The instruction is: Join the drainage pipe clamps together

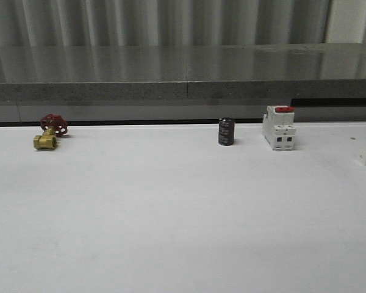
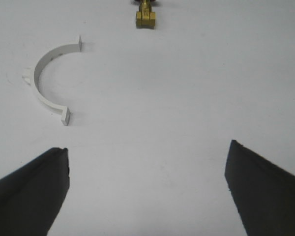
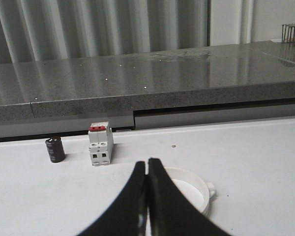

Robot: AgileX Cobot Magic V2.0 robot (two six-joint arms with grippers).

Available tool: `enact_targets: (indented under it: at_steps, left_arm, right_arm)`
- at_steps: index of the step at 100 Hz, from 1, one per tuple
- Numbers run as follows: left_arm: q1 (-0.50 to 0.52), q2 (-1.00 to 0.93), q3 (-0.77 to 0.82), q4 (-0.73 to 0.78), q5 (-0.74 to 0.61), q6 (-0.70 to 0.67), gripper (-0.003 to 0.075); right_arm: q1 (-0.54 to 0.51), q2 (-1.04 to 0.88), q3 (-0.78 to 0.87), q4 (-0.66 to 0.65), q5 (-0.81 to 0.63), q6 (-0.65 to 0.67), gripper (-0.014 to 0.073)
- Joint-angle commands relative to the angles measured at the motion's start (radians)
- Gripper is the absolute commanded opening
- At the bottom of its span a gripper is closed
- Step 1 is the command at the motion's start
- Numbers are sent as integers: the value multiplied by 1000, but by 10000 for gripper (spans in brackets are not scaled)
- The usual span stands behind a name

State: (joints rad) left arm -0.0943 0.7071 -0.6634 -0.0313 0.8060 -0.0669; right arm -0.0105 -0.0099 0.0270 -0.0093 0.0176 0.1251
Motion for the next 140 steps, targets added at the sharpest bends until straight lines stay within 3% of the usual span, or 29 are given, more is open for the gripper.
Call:
enact_targets:
  at_steps: [1, 35, 64, 104, 140]
  left_arm:
    - [29, 117, -80, -2, -65, -10, 636]
    - [226, 617, -342, 9, -103, 125, 636]
    - [310, 919, -472, 6, -161, 256, 636]
    - [367, 1118, -567, -71, -182, 361, 636]
    - [367, 1197, -610, -60, -188, 365, 634]
  right_arm:
    - [0, -19, -16, -3, -85, 2, -68]
    - [0, -19, -16, -3, -85, 2, -68]
    - [0, -19, -16, -3, -85, 2, -68]
    - [0, -19, -16, -3, -85, 2, -68]
    - [0, -19, -16, -3, -85, 2, -68]
